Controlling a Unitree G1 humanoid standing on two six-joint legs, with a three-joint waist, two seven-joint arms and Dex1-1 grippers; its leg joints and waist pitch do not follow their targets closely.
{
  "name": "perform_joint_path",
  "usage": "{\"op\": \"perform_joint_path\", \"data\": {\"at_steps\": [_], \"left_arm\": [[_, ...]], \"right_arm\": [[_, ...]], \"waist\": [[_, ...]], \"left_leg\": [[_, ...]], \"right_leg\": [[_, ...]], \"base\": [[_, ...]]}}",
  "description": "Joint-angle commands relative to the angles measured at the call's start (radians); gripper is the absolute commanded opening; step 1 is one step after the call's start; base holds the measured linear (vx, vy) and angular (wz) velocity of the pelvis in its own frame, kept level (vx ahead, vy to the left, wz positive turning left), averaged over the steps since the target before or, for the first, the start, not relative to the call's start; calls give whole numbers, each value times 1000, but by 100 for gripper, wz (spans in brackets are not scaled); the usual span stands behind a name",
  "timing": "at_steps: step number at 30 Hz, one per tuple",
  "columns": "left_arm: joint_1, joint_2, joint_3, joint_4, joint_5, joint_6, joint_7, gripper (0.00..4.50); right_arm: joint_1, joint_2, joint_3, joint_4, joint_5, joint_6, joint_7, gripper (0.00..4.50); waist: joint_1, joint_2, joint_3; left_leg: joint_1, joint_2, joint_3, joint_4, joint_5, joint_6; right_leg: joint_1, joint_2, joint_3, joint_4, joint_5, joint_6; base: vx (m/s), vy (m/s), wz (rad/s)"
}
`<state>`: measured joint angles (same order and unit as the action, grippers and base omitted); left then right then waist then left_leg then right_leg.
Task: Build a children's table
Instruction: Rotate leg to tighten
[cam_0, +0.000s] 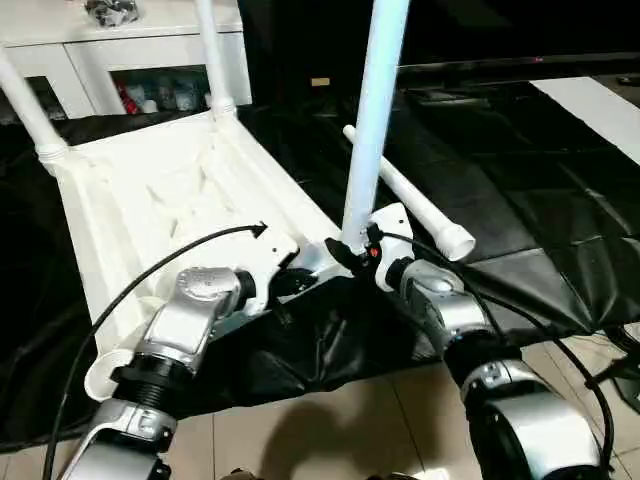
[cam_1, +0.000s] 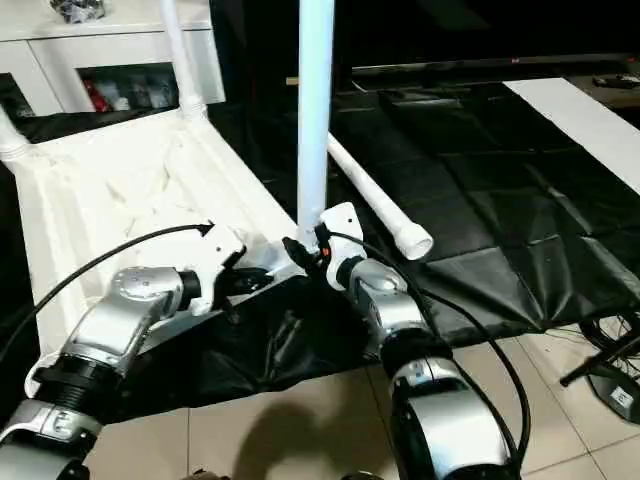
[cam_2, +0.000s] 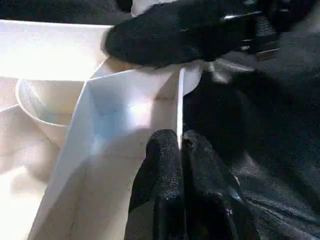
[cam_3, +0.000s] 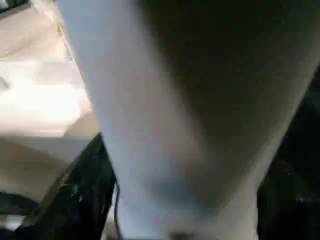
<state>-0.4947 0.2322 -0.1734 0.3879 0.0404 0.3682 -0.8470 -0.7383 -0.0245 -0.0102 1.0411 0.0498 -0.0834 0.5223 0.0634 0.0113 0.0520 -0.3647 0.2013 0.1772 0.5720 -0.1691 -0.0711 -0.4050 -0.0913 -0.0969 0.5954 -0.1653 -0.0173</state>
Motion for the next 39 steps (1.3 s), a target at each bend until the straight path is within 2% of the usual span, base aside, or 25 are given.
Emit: {"op": "perform_joint_path", "data": {"at_steps": [1, 2, 4, 5, 7, 8, 10, 11, 12, 13, 14, 16, 19, 20, 21, 25, 31, 33, 34, 35, 37, 38, 39], "left_arm": [[-9, -28, -26, -59, -45, -26, -40, 0], [-8, -21, -30, -61, -43, -25, -51, 0], [-8, -17, -32, -63, -43, -24, -57, 0], [-21, 0, -39, -37, -46, -43, -91, 0], [-35, 12, -44, -7, -40, -62, -108, 0], [-45, 18, -45, 10, -38, -70, -113, 0], [-51, 19, -45, 18, -42, -71, -122, 0], [-66, 24, -45, 43, -43, -83, -137, 0], [-73, 26, -45, 56, -43, -89, -144, 0], [-78, 27, -46, 65, -43, -94, -151, 0], [-88, 30, -49, 80, -41, -103, -164, 0], [-101, 33, -52, 100, -39, -114, -178, 0], [-133, 39, -55, 151, -35, -142, -201, 0], [-145, 41, -57, 170, -31, -153, -208, 0], [-154, 44, -58, 185, -27, -162, -209, 0], [-181, 57, -56, 227, -21, -182, -228, 0], [-195, 69, -60, 268, -27, -214, -247, 0], [-196, 68, -57, 278, -32, -223, -249, 0], [-189, 59, -50, 270, -42, -217, -244, 0], [-185, 56, -48, 264, -46, -214, -240, 0], [-171, 49, -40, 239, -48, -198, -213, 0], [-163, 42, -34, 226, -50, -186, -196, 0], [-158, 38, -30, 217, -52, -178, -184, 0]], "right_arm": [[6, 0, 30, 33, -9, 1, 32, 352], [9, -11, 35, 30, -12, -15, 70, 352], [11, -17, 36, 30, -13, -26, 96, 352], [46, -53, 72, -16, -13, -51, 266, 352], [76, -84, 108, -55, -14, -53, 390, 352], [93, -103, 128, -75, -14, -50, 459, 352], [104, -116, 140, -90, -15, -49, 499, 352], [126, -142, 165, -126, -10, -36, 578, 352], [136, -152, 174, -147, -3, -24, 613, 352], [142, -160, 180, -160, 1, -18, 637, 352], [152, -172, 189, -181, 9, -5, 674, 352], [164, -186, 202, -208, 16, 11, 717, 352], [189, -211, 230, -264, 24, 48, 794, 352], [196, -216, 237, -276, 21, 52, 811, 336], [198, -218, 240, -279, 17, 52, 816, 326], [208, -213, 253, -292, 12, 66, 841, 301], [222, -215, 267, -347, 22, 113, 848, 280], [217, -206, 253, -345, 19, 114, 810, 279], [208, -192, 227, -325, 21, 117, 764, 278], [205, -187, 219, -318, 21, 116, 748, 278], [184, -162, 187, -270, 5, 108, 638, 278], [174, -148, 172, -246, -8, 96, 568, 278], [168, -138, 164, -232, -16, 88, 523, 277]], "waist": [[6, -2, -67], [8, 3, -69], [7, 2, -69], [9, -1, -71], [20, 7, -73], [30, 3, -72], [32, 2, -71], [36, 15, -67], [40, 16, -68], [41, 14, -65], [42, 14, -66], [45, 20, -67], [51, 17, -67], [52, 18, -68], [54, 17, -70], [54, 16, -71], [54, 15, -71], [55, 16, -72], [55, 9, -71], [55, 11, -71], [52, 6, -69], [48, 8, -67], [42, 8, -65]], "left_leg": [[7, 30, -4, -62, -220, 47], [7, 30, -5, -61, -217, 46], [6, 29, -4, -59, -215, 52], [3, 28, -3, -57, -201, 62], [4, 29, -1, -52, -190, 85], [3, 31, -1, -52, -174, 96], [4, 31, 0, -52, -176, 96], [10, 32, 1, -54, -218, 83], [10, 32, -2, -54, -238, 72], [13, 32, 0, -55, -255, 71], [13, 30, -1, -56, -273, 67], [11, 33, -4, -58, -280, 55], [18, 32, -1, -56, -286, 54], [16, 32, -2, -57, -282, 55], [12, 33, -4, -57, -267, 55], [7, 32, -6, -57, -252, 54], [6, 32, -5, -56, -240, 58], [8, 33, -5, -57, -243, 55], [8, 34, -4, -57, -244, 54], [7, 34, -5, -58, -243, 53], [7, 33, -5, -59, -245, 50], [7, 35, -6, -61, -256, 39], [5, 32, -10, -65, -275, 26]], "right_leg": [[52, -59, 52, -63, -214, -231], [55, -59, 51, -61, -200, -233], [55, -58, 52, -60, -183, -237], [59, -58, 51, -57, -158, -245], [60, -53, 49, -55, -127, -246], [60, -54, 49, -51, -110, -254], [59, -54, 49, -53, -119, -256], [52, -53, 49, -63, -170, -252], [56, -53, 49, -61, -191, -250], [52, -52, 49, -68, -213, -245], [55, -52, 49, -70, -243, -236], [54, -57, 50, -70, -275, -227], [49, -53, 51, -76, -278, -218], [50, -53, 50, -74, -274, -222], [54, -56, 50, -70, -262, -221], [57, -59, 48, -68, -254, -220], [58, -58, 48, -67, -235, -226], [56, -60, 48, -68, -245, -223], [56, -60, 48, -68, -255, -222], [56, -61, 48, -68, -259, -221], [55, -62, 49, -69, -278, -217], [52, -65, 49, -71, -306, -213], [55, -64, 47, -74, -347, -198]], "base": [[0, 0, 0], [0, 0, 0], [0, 0, 0], [0, 0, 0], [0, 0, 0], [0, 0, 0], [0, 0, 0], [0, 0, 0], [0, 0, 0], [0, 0, 0], [0, 0, 0], [0, 0, 0], [0, 0, 0], [0, 0, 0], [0, 0, 0], [0, 0, 0], [0, 0, 0], [0, 0, 0], [0, 0, 0], [0, 0, 0], [0, 0, 0], [0, 0, 0], [0, 0, 0]]}}
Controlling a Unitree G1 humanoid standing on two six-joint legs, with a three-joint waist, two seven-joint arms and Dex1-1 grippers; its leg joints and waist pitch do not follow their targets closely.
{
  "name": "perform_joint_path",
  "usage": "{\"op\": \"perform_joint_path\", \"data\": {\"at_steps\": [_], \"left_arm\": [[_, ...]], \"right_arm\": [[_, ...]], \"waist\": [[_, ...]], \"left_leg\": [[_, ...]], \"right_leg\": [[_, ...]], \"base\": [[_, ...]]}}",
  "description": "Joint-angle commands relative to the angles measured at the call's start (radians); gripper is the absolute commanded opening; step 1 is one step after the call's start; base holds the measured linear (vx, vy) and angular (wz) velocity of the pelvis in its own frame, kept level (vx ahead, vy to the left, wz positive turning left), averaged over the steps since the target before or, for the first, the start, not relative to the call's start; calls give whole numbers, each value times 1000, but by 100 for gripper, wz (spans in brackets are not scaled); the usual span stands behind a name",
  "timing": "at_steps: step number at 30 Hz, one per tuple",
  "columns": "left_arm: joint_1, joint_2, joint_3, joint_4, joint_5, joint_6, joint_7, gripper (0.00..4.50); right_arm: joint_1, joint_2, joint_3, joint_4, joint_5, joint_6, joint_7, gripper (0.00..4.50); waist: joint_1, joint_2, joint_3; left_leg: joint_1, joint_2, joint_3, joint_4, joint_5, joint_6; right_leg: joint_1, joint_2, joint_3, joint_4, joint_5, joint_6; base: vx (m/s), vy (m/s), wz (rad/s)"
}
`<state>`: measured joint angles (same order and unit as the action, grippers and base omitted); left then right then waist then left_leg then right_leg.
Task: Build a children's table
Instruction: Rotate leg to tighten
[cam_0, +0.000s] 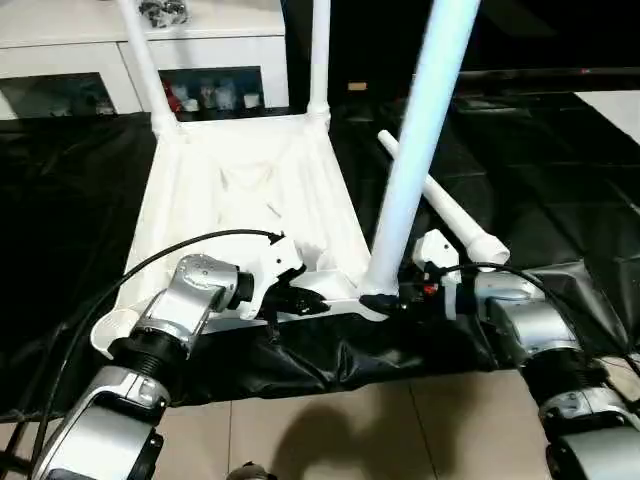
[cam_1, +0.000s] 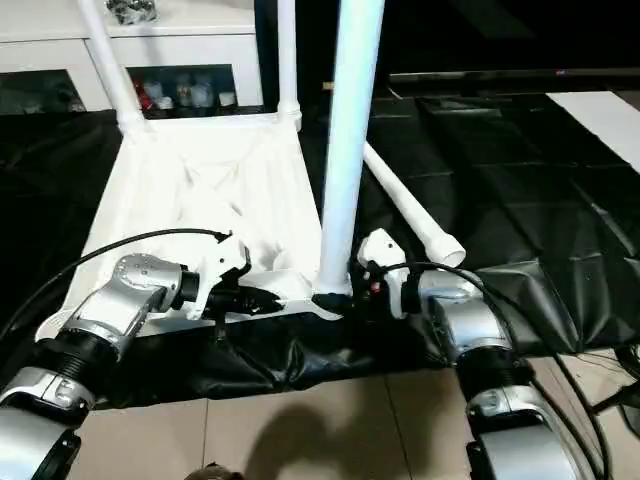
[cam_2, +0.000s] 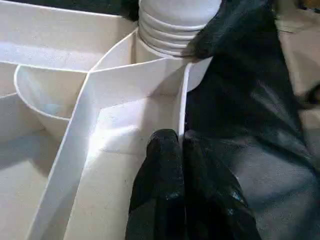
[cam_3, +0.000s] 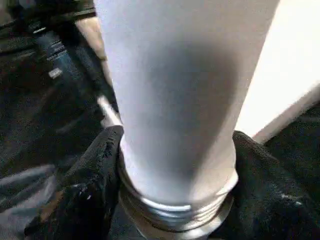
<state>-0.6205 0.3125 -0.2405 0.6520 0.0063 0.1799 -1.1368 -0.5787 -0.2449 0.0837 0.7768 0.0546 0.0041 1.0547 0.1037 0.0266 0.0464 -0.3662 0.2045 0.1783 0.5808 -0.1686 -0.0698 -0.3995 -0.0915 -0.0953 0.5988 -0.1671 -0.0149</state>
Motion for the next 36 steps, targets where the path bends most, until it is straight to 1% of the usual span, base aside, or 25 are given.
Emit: {"op": "perform_joint_path", "data": {"at_steps": [1, 2, 3, 4, 5, 6, 8, 10, 11, 13, 15, 16, 17, 21, 22, 25, 26, 27, 29, 31, 32, 33, 34, 35, 36], "left_arm": [[0, -64, 51, -105, -20, 52, 163, 0], [0, -64, 51, -105, -20, 52, 163, 0], [18, -75, 58, -136, -19, 73, 193, 0], [33, -84, 61, -161, -17, 87, 216, 0], [52, -97, 62, -193, -13, 103, 245, 0], [70, -110, 64, -223, -9, 119, 271, 0], [99, -132, 59, -275, 1, 142, 307, 0], [128, -161, 46, -327, 2, 164, 332, 0], [132, -166, 44, -333, -2, 167, 339, 0], [134, -169, 42, -335, -3, 168, 346, 0], [130, -162, 35, -329, 3, 162, 348, 0], [130, -162, 35, -329, 3, 162, 348, 0], [123, -152, 35, -322, 5, 162, 347, 0], [115, -144, 36, -322, 17, 164, 350, 0], [113, -142, 35, -316, 22, 158, 353, 0], [103, -140, 35, -286, 30, 133, 361, 0], [92, -143, 34, -263, 35, 123, 367, 0], [87, -145, 34, -252, 39, 117, 371, 0], [77, -152, 42, -235, 40, 117, 394, 0], [65, -160, 51, -217, 41, 116, 416, 0], [58, -163, 55, -205, 43, 116, 427, 0], [55, -164, 57, -198, 43, 115, 434, 0], [54, -164, 57, -196, 43, 115, 436, 0], [49, -166, 59, -189, 44, 113, 446, 0], [47, -167, 59, -185, 43, 110, 450, 0]], "right_arm": [[-21, 128, 21, 97, -23, 7, -188, 277], [-21, 128, 21, 97, -23, 7, -188, 277], [-35, 150, 0, 126, -20, 10, -262, 277], [-44, 168, -17, 146, -17, 12, -317, 277], [-57, 187, -34, 169, -14, 14, -382, 277], [-68, 205, -47, 190, -13, 13, -440, 277], [-86, 231, -62, 224, -14, 6, -512, 277], [-105, 262, -75, 259, -8, -19, -534, 277], [-109, 268, -79, 263, -5, -29, -532, 333], [-113, 272, -83, 269, -9, -40, -546, 347], [-120, 273, -97, 276, 3, -39, -541, 364], [-120, 273, -97, 276, 3, -39, -541, 374], [-119, 265, -104, 274, 11, -46, -526, 383], [-104, 230, -102, 256, -6, -95, -549, 409], [-93, 219, -105, 238, 0, -101, -531, 409], [-31, 170, -105, 138, 18, -104, -448, 409], [18, 134, -104, 48, 31, -86, -399, 409], [45, 114, -104, -1, 39, -75, -374, 409], [87, 82, -105, -79, 60, -56, -338, 409], [141, 35, -108, -174, 84, -29, -292, 409], [173, 5, -109, -231, 102, -8, -257, 409], [194, -14, -108, -267, 115, 5, -235, 409], [202, -21, -108, -282, 122, 13, -224, 409], [237, -50, -103, -344, 149, 41, -177, 409], [253, -60, -102, -375, 157, 55, -160, 409]], "waist": [[-6, -15, -59], [-12, -11, -59], [-23, -10, -57], [-33, -10, -57], [-35, -10, -57], [-43, -13, -58], [-49, -14, -57], [-49, -15, -57], [-48, -15, -59], [-46, -12, -59], [-42, -7, -63], [-42, -8, -63], [-39, 1, -64], [-37, -1, -65], [-35, 6, -65], [-30, 8, -65], [-24, 4, -64], [-15, 2, -66], [-11, 1, -65], [-10, -1, -63], [-9, -3, -61], [-9, -3, -63], [-9, -5, -62], [-10, -7, -61], [-6, -7, -62]], "left_leg": [[8, 31, -12, -75, -285, 13], [7, 33, -15, -77, -289, 4], [0, 29, -18, -79, -300, -1], [-1, 28, -18, -80, -308, -4], [4, 27, -16, -79, -313, -3], [4, 29, -16, -77, -308, -3], [4, 27, -13, -75, -303, 7], [3, 26, -12, -75, -292, 18], [6, 27, -9, -73, -290, 23], [6, 26, -9, -73, -279, 29], [8, 27, -8, -72, -256, 36], [8, 26, -7, -72, -251, 38], [7, 26, -7, -71, -242, 40], [5, 24, -5, -69, -233, 42], [5, 24, -6, -69, -236, 41], [8, 25, -5, -68, -247, 49], [9, 23, -3, -67, -238, 59], [11, 24, -2, -65, -230, 65], [4, 23, -4, -66, -218, 68], [3, 21, -5, -66, -234, 68], [2, 20, -4, -66, -238, 71], [2, 21, -6, -65, -233, 72], [1, 19, -5, -65, -233, 75], [-3, 17, -5, -64, -230, 79], [0, 18, -5, -62, -228, 82]], "right_leg": [[46, -66, 47, -77, -360, -195], [47, -69, 48, -74, -359, -197], [52, -67, 43, -77, -393, -180], [50, -66, 43, -80, -405, -173], [47, -65, 43, -85, -410, -172], [46, -67, 46, -82, -391, -180], [43, -64, 46, -83, -384, -185], [43, -64, 46, -86, -377, -184], [41, -63, 47, -85, -367, -187], [41, -59, 48, -83, -337, -192], [42, -58, 49, -76, -266, -207], [42, -56, 48, -75, -250, -212], [44, -56, 49, -70, -221, -221], [48, -56, 48, -68, -189, -231], [49, -56, 47, -69, -189, -231], [50, -53, 48, -72, -186, -224], [50, -48, 48, -74, -180, -214], [49, -50, 50, -73, -171, -211], [55, -52, 48, -73, -176, -208], [56, -51, 47, -77, -221, -192], [56, -51, 46, -84, -249, -176], [55, -54, 46, -83, -263, -173], [55, -51, 45, -86, -274, -168], [57, -50, 44, -88, -288, -160], [55, -51, 44, -89, -293, -153]], "base": [[0, 0, 0], [0, 0, 0], [0, 0, 0], [0, 0, 0], [0, 0, 0], [0, 0, 0], [0, 0, 0], [0, 0, 0], [0, 0, 0], [0, 0, 0], [0, 0, 0], [0, 0, 0], [0, 0, 0], [0, 0, 0], [0, 0, 0], [0, 0, 0], [0, 0, 0], [0, 0, 0], [0, 0, 0], [0, 0, 0], [0, 0, 0], [0, 0, 0], [0, 0, 0], [0, 0, 0], [0, 0, 0]]}}
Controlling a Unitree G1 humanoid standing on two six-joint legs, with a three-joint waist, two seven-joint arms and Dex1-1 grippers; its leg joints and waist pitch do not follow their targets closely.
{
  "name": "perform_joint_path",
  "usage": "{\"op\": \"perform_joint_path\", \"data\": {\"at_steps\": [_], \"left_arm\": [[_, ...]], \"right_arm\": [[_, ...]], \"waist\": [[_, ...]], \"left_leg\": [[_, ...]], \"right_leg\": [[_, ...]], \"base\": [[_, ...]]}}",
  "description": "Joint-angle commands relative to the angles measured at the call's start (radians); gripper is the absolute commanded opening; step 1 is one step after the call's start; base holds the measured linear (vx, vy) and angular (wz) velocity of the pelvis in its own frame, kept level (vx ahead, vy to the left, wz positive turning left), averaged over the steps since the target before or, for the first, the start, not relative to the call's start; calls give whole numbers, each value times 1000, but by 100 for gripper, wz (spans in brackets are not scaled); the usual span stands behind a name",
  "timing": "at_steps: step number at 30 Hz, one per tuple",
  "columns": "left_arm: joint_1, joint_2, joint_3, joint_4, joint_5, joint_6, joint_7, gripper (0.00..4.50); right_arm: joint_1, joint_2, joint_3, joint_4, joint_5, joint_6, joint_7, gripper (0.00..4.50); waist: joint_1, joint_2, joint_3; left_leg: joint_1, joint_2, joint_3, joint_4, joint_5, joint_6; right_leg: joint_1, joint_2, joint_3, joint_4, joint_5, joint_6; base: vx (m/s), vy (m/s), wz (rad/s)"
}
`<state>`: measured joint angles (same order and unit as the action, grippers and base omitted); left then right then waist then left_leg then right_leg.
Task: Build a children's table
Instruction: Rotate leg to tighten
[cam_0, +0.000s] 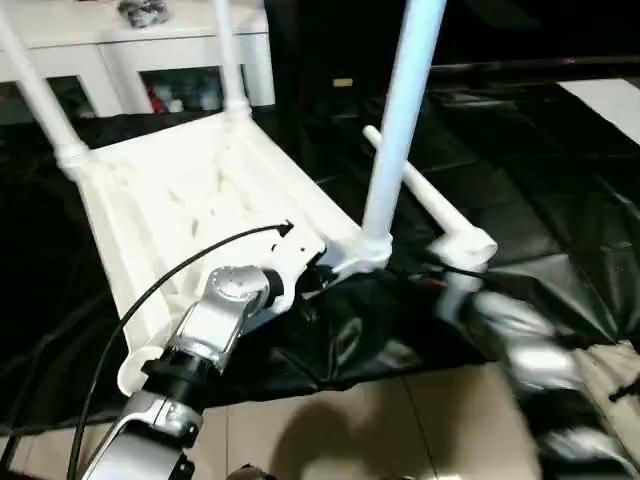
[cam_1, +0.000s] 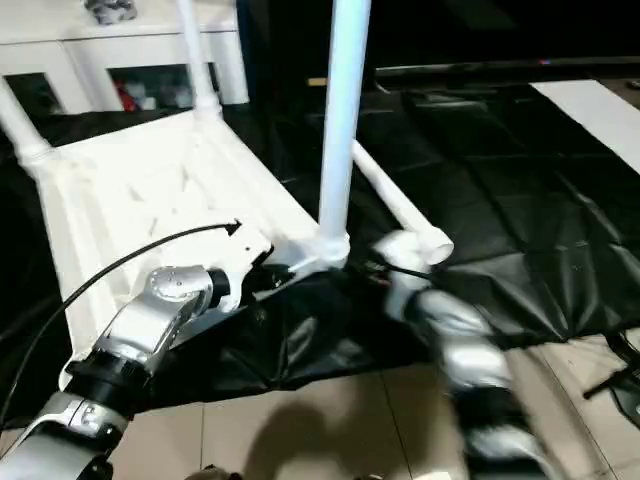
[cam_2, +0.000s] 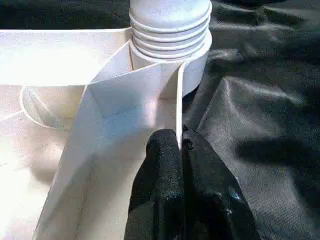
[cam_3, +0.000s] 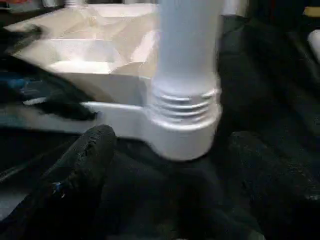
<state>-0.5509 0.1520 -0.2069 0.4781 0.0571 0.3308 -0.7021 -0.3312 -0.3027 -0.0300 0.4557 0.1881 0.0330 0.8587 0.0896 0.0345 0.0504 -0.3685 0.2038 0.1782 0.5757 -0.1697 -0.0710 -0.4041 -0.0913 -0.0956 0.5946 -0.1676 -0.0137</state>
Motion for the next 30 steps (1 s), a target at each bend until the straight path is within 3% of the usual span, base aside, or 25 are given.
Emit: {"op": "perform_joint_path", "data": {"at_steps": [1, 4, 5, 7, 9, 13, 16, 22, 23, 25, 26, 28, 30], "left_arm": [[-24, -6, 25, -10, -9, -43, 17, 0], [-29, -14, 33, -20, -40, -54, -7, 0], [-27, -11, 32, -37, -52, -49, -28, 45], [-27, -8, 32, -48, -56, -49, -33, 45], [-36, -7, 49, -67, -65, -69, -9, 76], [-50, 14, 64, -91, -67, -69, -1, 76], [-83, 67, 132, -130, -67, -36, 53, 76], [-107, 168, 213, -132, -30, -5, 160, 76], [-111, 202, 237, -121, -7, -3, 206, 76], [-110, 244, 263, -100, 27, -1, 268, 76], [-105, 281, 274, -84, 56, -2, 310, 76], [-86, 335, 289, -67, 98, 7, 372, 76], [-71, 356, 303, -69, 107, 23, 395, 40]], "right_arm": [[18, -10, 16, -74, 31, 37, 53, 409], [46, -9, 16, -95, 19, 72, 36, 409], [41, 4, 19, -82, 6, 71, 9, 416], [43, 9, 27, -89, 6, 88, 5, 416], [44, 29, 62, -102, -15, 103, -30, 416], [9, 67, 62, -56, -53, 102, -134, 416], [-43, 126, 63, 2, -83, 103, -226, 416], [-68, 166, 92, 18, -93, 115, -260, 416], [-75, 175, 98, 25, -93, 120, -266, 416], [-83, 183, 103, 39, -94, 124, -272, 416], [-91, 189, 106, 53, -99, 120, -274, 416], [-100, 195, 110, 71, -109, 111, -282, 416], [-106, 197, 110, 79, -114, 109, -291, 416]], "waist": [[7, -16, -67], [8, -14, -68], [7, -18, -68], [9, -15, -69], [11, -14, -68], [10, -13, -68], [5, -1, -67], [-1, 3, -70], [-4, -3, -69], [-3, -1, -67], [-7, -6, -65], [-8, 1, -65], [-11, 2, -64]], "left_leg": [[-2, 19, -7, -58, -216, 88], [-2, 20, -7, -57, -199, 93], [-1, 20, -6, -57, -200, 85], [0, 20, -7, -56, -198, 83], [-1, 26, -8, -57, -193, 81], [0, 23, -8, -59, -192, 63], [0, 22, -11, -62, -210, 40], [3, 21, -11, -61, -208, 34], [4, 21, -11, -62, -216, 33], [3, 20, -11, -63, -221, 30], [0, 17, -15, -66, -236, 23], [5, 19, -14, -66, -245, 17], [9, 20, -15, -66, -253, 7]], "right_leg": [[61, -53, 44, -83, -293, -151], [57, -53, 42, -84, -288, -159], [54, -54, 41, -84, -296, -168], [54, -56, 42, -83, -295, -173], [53, -55, 43, -78, -253, -191], [53, -56, 43, -75, -259, -185], [54, -55, 42, -72, -262, -179], [55, -50, 43, -62, -183, -191], [55, -50, 43, -64, -193, -188], [57, -51, 43, -65, -215, -183], [59, -51, 42, -63, -259, -162], [53, -53, 42, -70, -289, -149], [50, -51, 44, -68, -288, -150]], "base": [[0, 0, 0], [0, 0, 0], [0, 0, 0], [0, 0, 0], [0, 0, 0], [0, 0, 0], [0, 0, 0], [0, 0, 0], [0, 0, 0], [0, 0, 0], [0, 0, 0], [0, 0, 0], [0, 0, 0]]}}
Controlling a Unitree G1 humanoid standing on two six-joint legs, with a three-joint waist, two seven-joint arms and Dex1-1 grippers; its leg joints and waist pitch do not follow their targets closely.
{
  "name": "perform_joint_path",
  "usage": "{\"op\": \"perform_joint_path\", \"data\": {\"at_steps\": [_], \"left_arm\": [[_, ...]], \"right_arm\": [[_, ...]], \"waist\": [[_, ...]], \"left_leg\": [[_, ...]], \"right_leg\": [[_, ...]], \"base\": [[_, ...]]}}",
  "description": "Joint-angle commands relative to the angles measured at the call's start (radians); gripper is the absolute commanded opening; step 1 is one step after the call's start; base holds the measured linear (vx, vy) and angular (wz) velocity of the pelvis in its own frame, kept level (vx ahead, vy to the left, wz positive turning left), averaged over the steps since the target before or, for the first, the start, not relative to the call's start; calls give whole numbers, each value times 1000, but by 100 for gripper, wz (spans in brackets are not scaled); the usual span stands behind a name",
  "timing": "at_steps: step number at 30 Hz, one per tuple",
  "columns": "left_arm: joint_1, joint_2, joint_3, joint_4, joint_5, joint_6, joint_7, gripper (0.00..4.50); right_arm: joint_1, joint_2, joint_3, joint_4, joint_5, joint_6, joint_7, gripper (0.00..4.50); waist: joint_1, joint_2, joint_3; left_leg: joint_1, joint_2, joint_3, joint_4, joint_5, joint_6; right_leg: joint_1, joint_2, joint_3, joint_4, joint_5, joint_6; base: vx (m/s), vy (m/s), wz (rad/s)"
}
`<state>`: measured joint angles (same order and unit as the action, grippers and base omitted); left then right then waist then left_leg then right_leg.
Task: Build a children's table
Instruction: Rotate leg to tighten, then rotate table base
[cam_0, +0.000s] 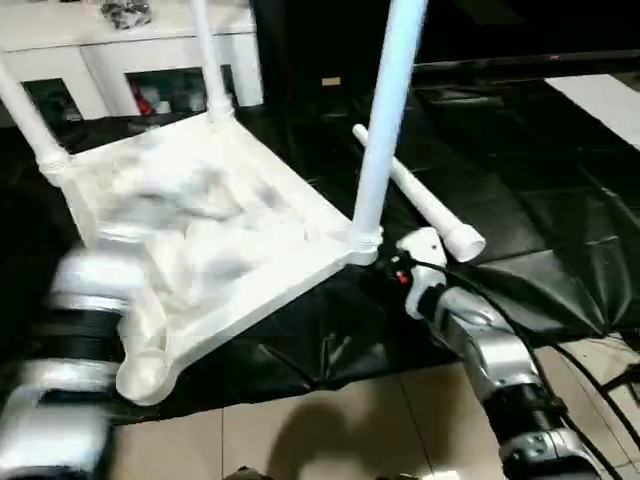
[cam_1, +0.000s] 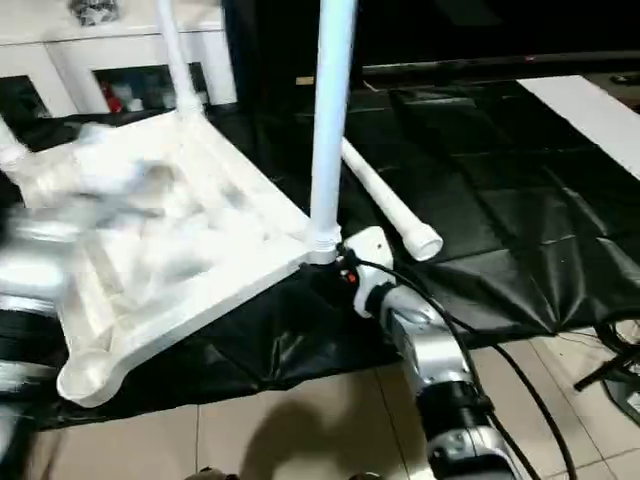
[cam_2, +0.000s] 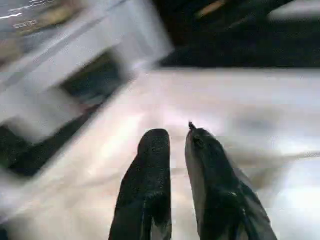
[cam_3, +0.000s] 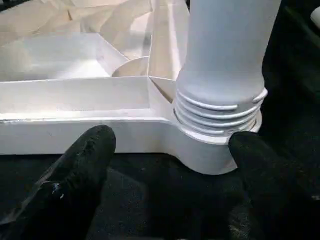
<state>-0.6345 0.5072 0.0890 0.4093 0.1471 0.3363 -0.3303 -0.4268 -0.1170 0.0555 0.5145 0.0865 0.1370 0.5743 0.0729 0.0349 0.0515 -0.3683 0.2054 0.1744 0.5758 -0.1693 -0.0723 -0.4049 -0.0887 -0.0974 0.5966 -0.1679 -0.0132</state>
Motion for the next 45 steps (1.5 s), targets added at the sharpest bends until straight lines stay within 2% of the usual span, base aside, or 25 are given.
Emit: {"op": "perform_joint_path", "data": {"at_steps": [1, 2, 3, 4, 5, 7, 9, 11, 14, 16, 18, 21, 23, 27, 28, 29, 30, 31, 35, 36, 38, 40, 42, 43, 45], "left_arm": [[16, 6, 11, -1, 18, 22, 27, 40], [44, 34, 18, -10, 26, 61, 31, 40], [44, 34, 18, -10, 26, 61, 31, 23], [80, 67, 16, -14, 44, 104, 33, 23], [103, 89, 11, -12, 57, 124, 32, 9], [126, 108, -4, -6, 66, 142, 11, 0], [147, 116, -23, -3, 57, 170, -38, 0], [166, 127, -61, 2, 64, 209, -90, 0], [178, 138, -88, -2, 72, 232, -111, 0], [189, 146, -113, -13, 71, 252, -142, 0], [198, 146, -131, -27, 60, 277, -183, 0], [216, 161, -170, -61, 32, 310, -287, 0], [239, 191, -212, -105, 6, 348, -390, 0], [288, 245, -284, -214, -62, 403, -554, 0], [289, 245, -284, -214, -62, 403, -555, 0], [300, 254, -297, -242, -82, 407, -590, 0], [312, 261, -309, -279, -104, 421, -631, 0], [312, 261, -309, -279, -104, 421, -631, 0], [336, 277, -344, -407, -189, 482, -755, 0], [337, 278, -349, -426, -201, 492, -772, 0], [333, 267, -356, -461, -227, 512, -796, 0], [330, 259, -358, -469, -236, 517, -798, 0], [326, 252, -368, -483, -248, 521, -812, 0], [324, 249, -374, -491, -253, 524, -818, 0], [315, 230, -383, -487, -244, 520, -799, 0]], "right_arm": [[-11, 12, 24, 22, -14, 5, -10, 416], [-18, 10, 25, 31, -13, 2, -8, 398], [-18, 10, 25, 31, -13, 2, -8, 380], [-21, 8, 27, 33, -6, 7, 8, 380], [-22, 8, 25, 32, 4, 15, 21, 380], [-25, 9, 22, 36, 7, 20, 22, 352], [-30, 10, 21, 45, 7, 15, 26, 335], [-40, 14, 24, 58, 2, 6, 30, 329], [-48, 17, 25, 70, 0, 2, 33, 291], [-56, 20, 23, 83, -2, -3, 31, 289], [-64, 21, 22, 95, -1, -7, 28, 254], [-78, 24, 19, 121, -1, -16, 28, 246], [-88, 25, 18, 143, -4, -27, 29, 211], [-118, 29, 15, 189, -9, -44, 36, 198], [-118, 29, 15, 189, -9, -44, 36, 184], [-124, 30, 17, 196, -11, -47, 38, 171], [-132, 31, 20, 207, -14, -52, 41, 164], [-132, 31, 20, 207, -14, -52, 41, 164], [-164, 38, 27, 257, -23, -73, 52, 118], [-172, 39, 27, 269, -25, -78, 54, 112], [-192, 44, 27, 300, -28, -91, 56, 92], [-199, 46, 26, 309, -28, -93, 57, 83], [-207, 48, 26, 322, -29, -98, 59, 66], [-212, 48, 27, 329, -30, -104, 59, 54], [-223, 49, 22, 347, -31, -127, 45, 39]], "waist": [[6, 4, -64], [7, -8, -65], [10, -2, -65], [11, 1, -66], [7, 0, -66], [6, -3, -67], [10, 1, -66], [10, -2, -64], [9, 1, -64], [9, -2, -64], [8, 0, -66], [5, 2, -64], [3, 2, -63], [-2, 4, -59], [-2, 5, -59], [-3, 5, -57], [-3, 5, -57], [-2, 9, -59], [6, 8, -62], [6, 8, -62], [7, 1, -63], [8, 1, -62], [7, -6, -64], [7, -3, -63], [5, -3, -62]], "left_leg": [[12, 21, -10, -67, -261, 4], [12, 21, -8, -67, -263, 3], [9, 20, -10, -68, -257, 4], [11, 22, -10, -68, -257, 3], [8, 20, -10, -68, -261, 5], [11, 21, -9, -68, -256, 7], [13, 22, -10, -70, -267, 2], [14, 23, -11, -72, -289, -7], [12, 22, -13, -74, -312, -16], [13, 21, -13, -73, -311, -16], [13, 21, -13, -72, -302, -15], [14, 21, -11, -71, -303, -13], [15, 23, -13, -74, -316, -17], [17, 23, -13, -75, -352, -22], [16, 23, -15, -76, -352, -24], [21, 22, -12, -75, -364, -23], [22, 22, -12, -75, -367, -24], [20, 24, -14, -76, -361, -27], [20, 22, -9, -73, -319, -26], [20, 22, -9, -73, -319, -26], [19, 22, -7, -73, -298, -21], [16, 21, -7, -72, -286, -19], [14, 20, -7, -71, -270, -14], [14, 20, -8, -71, -267, -13], [14, 20, -6, -70, -268, -13]], "right_leg": [[46, -54, 47, -71, -284, -159], [46, -53, 48, -71, -281, -165], [48, -55, 49, -67, -277, -168], [46, -56, 50, -66, -268, -169], [48, -54, 49, -65, -257, -168], [46, -53, 50, -66, -248, -170], [43, -55, 51, -67, -250, -179], [42, -55, 51, -67, -258, -184], [46, -57, 51, -68, -259, -187], [46, -57, 52, -67, -254, -188], [47, -59, 52, -66, -240, -195], [46, -57, 52, -66, -233, -210], [45, -59, 53, -65, -240, -220], [44, -59, 54, -68, -279, -222], [46, -61, 54, -66, -282, -223], [40, -56, 54, -71, -298, -218], [40, -58, 55, -70, -300, -219], [43, -61, 55, -67, -294, -223], [44, -53, 55, -57, -211, -245], [44, -53, 55, -57, -211, -245], [47, -53, 55, -55, -199, -247], [50, -55, 56, -55, -202, -243], [52, -56, 56, -54, -203, -239], [52, -56, 55, -54, -210, -238], [51, -56, 56, -57, -225, -233]], "base": [[0, 0, 0], [0, 0, 0], [0, 0, 0], [0, 0, 0], [0, 0, 0], [0, 0, 0], [0, 0, 0], [0, 0, 0], [0, 0, 0], [0, 0, 0], [0, 0, 0], [0, 0, 0], [0, 0, 0], [0, 0, 0], [0, 0, 0], [0, 0, 0], [0, 0, 0], [0, 0, 0], [0, 0, 0], [0, 0, 0], [0, 0, 0], [0, 0, 0], [0, 0, 0], [0, 0, 0], [0, 0, 0]]}}
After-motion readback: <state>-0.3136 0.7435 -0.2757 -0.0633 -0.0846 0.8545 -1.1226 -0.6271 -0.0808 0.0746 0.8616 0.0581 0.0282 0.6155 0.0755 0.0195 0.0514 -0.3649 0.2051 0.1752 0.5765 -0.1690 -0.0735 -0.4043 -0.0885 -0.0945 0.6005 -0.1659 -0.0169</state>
